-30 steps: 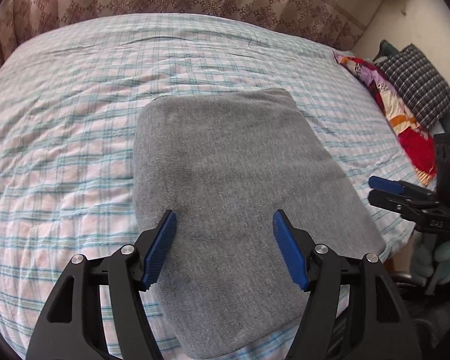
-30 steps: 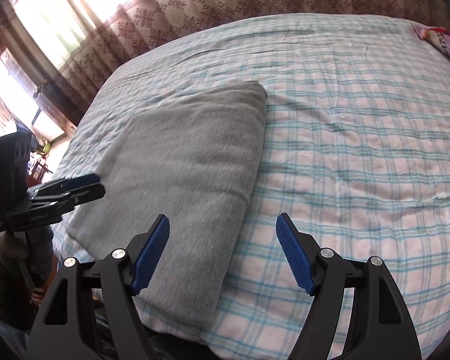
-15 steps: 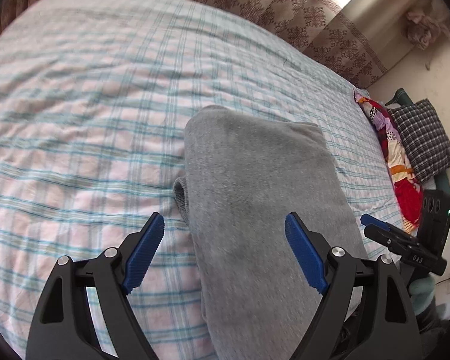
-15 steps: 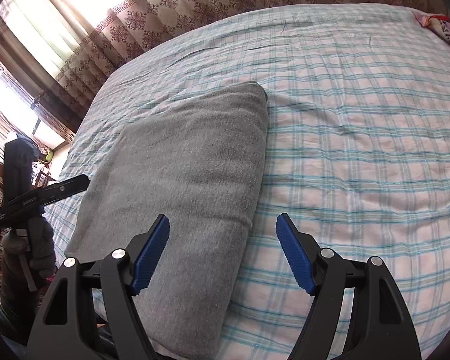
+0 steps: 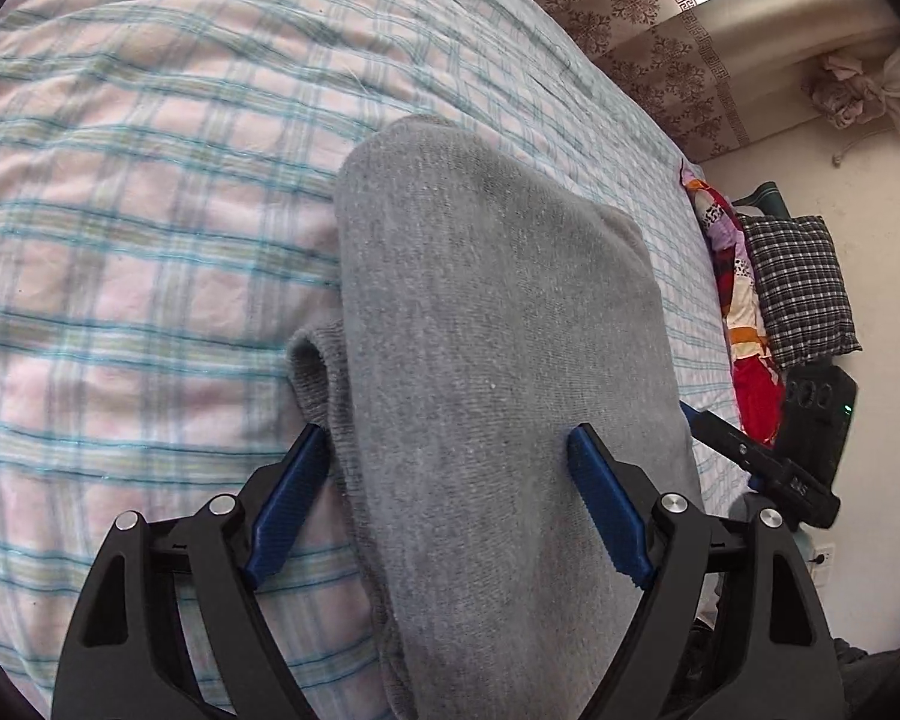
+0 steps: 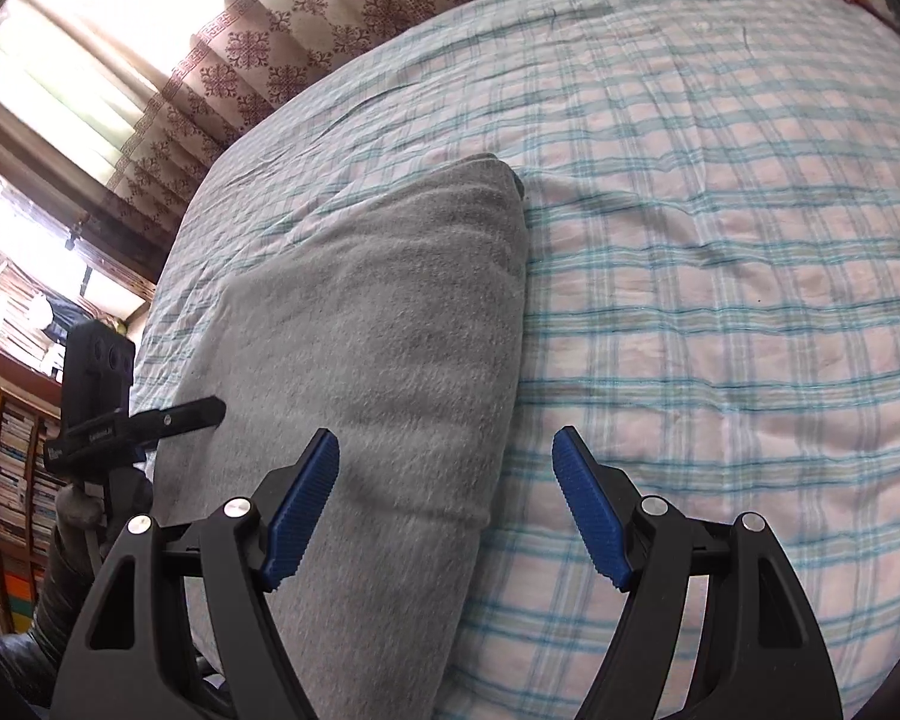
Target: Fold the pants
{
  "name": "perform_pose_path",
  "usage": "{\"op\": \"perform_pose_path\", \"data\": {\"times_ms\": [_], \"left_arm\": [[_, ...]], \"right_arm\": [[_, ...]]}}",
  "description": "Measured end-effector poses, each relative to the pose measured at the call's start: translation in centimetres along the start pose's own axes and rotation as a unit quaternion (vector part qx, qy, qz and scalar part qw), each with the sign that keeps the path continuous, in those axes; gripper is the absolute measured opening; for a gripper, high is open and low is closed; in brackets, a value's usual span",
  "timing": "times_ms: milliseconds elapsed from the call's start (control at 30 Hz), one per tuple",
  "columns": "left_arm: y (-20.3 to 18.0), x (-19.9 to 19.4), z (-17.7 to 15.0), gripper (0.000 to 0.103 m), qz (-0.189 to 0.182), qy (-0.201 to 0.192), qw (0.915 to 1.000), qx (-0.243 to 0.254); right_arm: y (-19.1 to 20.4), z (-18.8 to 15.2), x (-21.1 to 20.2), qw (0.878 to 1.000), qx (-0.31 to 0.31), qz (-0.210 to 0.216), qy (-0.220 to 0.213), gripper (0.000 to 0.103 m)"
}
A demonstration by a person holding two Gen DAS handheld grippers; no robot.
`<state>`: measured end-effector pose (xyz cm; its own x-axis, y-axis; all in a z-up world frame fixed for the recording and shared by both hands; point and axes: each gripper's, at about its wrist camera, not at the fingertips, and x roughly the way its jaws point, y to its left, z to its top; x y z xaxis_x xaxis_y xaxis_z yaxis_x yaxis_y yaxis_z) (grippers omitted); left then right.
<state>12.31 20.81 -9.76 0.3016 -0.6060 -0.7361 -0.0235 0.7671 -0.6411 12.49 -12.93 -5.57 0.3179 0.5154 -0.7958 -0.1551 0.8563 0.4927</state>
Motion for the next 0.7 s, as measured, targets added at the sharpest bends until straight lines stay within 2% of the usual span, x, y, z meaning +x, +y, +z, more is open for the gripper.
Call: {"op": "perform_pose_path", "data": {"times_ms": [267,333,367,533,667,700], "left_arm": [[-0.9,0.4,-0.6,0.081,-0.037,0.013,0.9987,0.032],[-1.2,0.8,-0.8,0.076,-0.048,0.021,0.9980,0.036],[-1.3,1.1,-0.8,0.073,-0.056,0.024,0.9975,0.034],[-1.3,1.5,-0.8,0.067,-0.075,0.023,0.9966,0.026],[-1.2,1.7,-1.0,0.058,-0.093,0.018,0.9953,0.019],[-1.2,1.6,-1.1,0.055,-0.097,0.017,0.9950,0.019]], "right_arm": [[-2.2,1.0,3.9,0.996,0.054,0.069,0.034,0.074],[-1.9,1.1,4.7,0.994,0.054,0.090,0.041,0.068],[-1.7,1.2,5.2,0.992,0.054,0.102,0.050,0.060],[-1.0,1.7,6.5,0.991,0.044,0.111,0.061,0.060],[-1.0,2.6,7.8,0.988,0.050,0.133,0.068,0.061],[-0.9,2.8,7.9,0.988,0.048,0.134,0.067,0.058]]}}
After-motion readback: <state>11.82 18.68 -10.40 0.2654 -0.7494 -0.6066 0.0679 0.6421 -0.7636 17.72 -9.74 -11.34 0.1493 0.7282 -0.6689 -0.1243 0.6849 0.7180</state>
